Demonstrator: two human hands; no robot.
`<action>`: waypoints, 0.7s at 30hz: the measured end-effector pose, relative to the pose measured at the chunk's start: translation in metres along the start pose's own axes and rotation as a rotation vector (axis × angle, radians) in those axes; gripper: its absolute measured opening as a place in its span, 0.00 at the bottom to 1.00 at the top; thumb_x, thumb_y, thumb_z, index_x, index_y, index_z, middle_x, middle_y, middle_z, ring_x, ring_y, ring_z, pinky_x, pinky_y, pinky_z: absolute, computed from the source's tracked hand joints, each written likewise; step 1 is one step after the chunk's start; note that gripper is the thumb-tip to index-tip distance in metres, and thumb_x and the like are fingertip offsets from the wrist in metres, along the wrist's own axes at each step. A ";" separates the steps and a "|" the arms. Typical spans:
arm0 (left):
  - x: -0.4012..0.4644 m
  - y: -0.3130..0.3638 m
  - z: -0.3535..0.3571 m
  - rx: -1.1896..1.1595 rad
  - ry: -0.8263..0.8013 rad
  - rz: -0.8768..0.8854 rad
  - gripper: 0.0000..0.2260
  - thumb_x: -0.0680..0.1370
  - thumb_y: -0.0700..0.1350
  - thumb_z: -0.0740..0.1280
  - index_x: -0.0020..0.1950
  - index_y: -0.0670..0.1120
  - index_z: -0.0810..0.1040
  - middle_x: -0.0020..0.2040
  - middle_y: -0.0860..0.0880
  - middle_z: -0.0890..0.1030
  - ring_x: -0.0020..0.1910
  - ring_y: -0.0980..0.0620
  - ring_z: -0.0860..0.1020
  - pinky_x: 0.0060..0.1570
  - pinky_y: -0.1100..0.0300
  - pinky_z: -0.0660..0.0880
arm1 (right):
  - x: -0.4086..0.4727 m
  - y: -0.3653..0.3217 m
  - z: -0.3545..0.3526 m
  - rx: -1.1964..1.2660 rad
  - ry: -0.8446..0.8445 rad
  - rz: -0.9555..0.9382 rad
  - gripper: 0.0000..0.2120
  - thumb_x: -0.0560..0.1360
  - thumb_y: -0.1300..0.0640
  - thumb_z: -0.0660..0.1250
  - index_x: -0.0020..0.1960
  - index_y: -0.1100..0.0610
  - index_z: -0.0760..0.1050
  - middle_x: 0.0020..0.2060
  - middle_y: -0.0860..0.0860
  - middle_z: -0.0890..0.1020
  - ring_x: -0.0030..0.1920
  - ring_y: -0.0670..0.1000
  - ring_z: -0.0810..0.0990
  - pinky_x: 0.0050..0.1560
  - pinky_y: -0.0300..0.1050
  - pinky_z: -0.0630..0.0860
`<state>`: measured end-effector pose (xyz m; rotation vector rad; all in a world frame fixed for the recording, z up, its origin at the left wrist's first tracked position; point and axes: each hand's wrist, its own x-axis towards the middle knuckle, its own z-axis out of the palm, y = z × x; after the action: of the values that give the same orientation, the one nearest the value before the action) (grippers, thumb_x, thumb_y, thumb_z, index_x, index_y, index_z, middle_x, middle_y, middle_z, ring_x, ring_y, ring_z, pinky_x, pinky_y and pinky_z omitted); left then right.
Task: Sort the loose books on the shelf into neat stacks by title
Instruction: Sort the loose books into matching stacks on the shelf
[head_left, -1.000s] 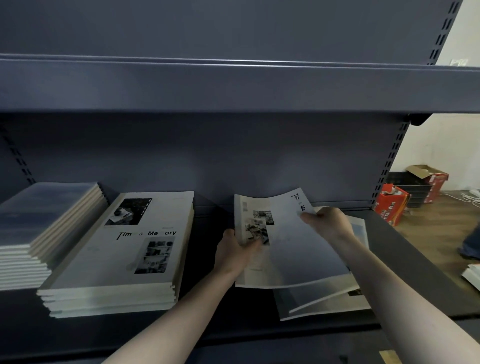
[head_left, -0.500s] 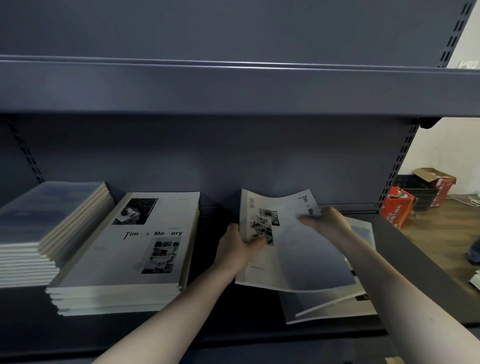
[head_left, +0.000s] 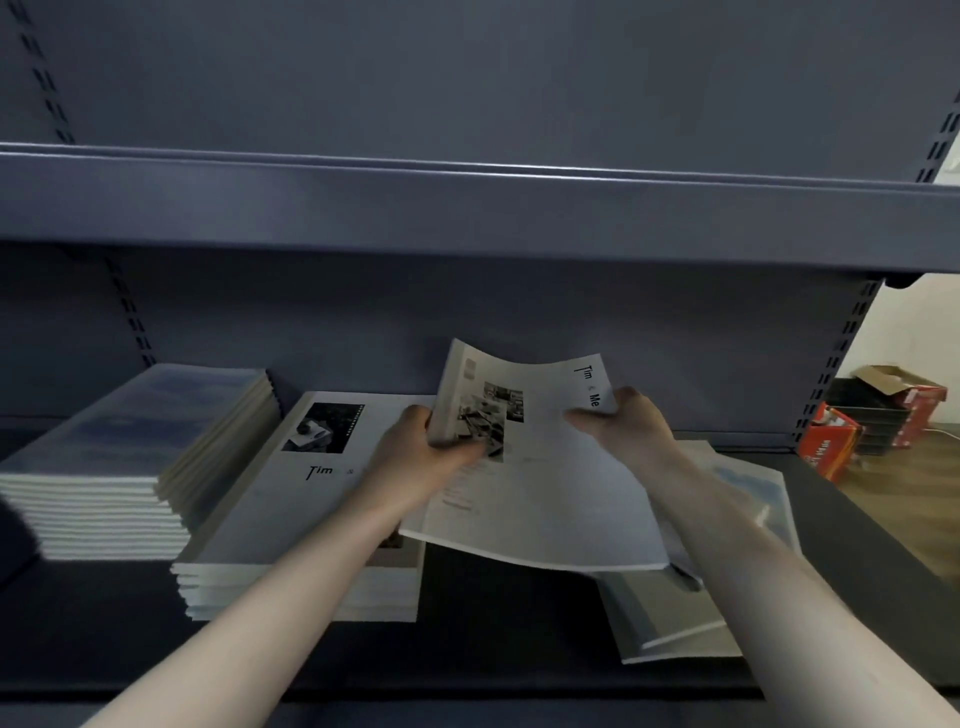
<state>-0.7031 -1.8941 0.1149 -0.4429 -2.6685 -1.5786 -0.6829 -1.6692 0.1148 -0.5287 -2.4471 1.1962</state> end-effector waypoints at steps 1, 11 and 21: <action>0.000 -0.005 -0.009 -0.007 0.004 -0.012 0.19 0.71 0.50 0.73 0.57 0.44 0.74 0.50 0.52 0.80 0.46 0.55 0.79 0.40 0.65 0.74 | -0.002 -0.007 0.007 0.003 -0.018 -0.018 0.11 0.71 0.53 0.72 0.48 0.59 0.81 0.40 0.55 0.83 0.41 0.55 0.80 0.40 0.45 0.72; -0.018 -0.066 -0.099 0.072 0.061 -0.077 0.18 0.70 0.53 0.73 0.55 0.46 0.77 0.47 0.53 0.82 0.46 0.55 0.81 0.47 0.58 0.78 | -0.021 -0.062 0.103 0.048 -0.188 -0.090 0.08 0.71 0.57 0.71 0.48 0.58 0.81 0.39 0.50 0.82 0.40 0.50 0.80 0.38 0.41 0.72; -0.022 -0.108 -0.138 0.426 0.171 -0.113 0.17 0.72 0.60 0.68 0.42 0.46 0.73 0.36 0.54 0.75 0.35 0.55 0.74 0.29 0.63 0.64 | -0.032 -0.075 0.164 -0.091 -0.205 -0.062 0.09 0.70 0.53 0.67 0.48 0.55 0.78 0.37 0.47 0.80 0.38 0.48 0.79 0.31 0.40 0.67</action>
<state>-0.7269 -2.0672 0.0865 -0.1379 -2.8205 -0.9650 -0.7461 -1.8368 0.0761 -0.3683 -2.6799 1.1700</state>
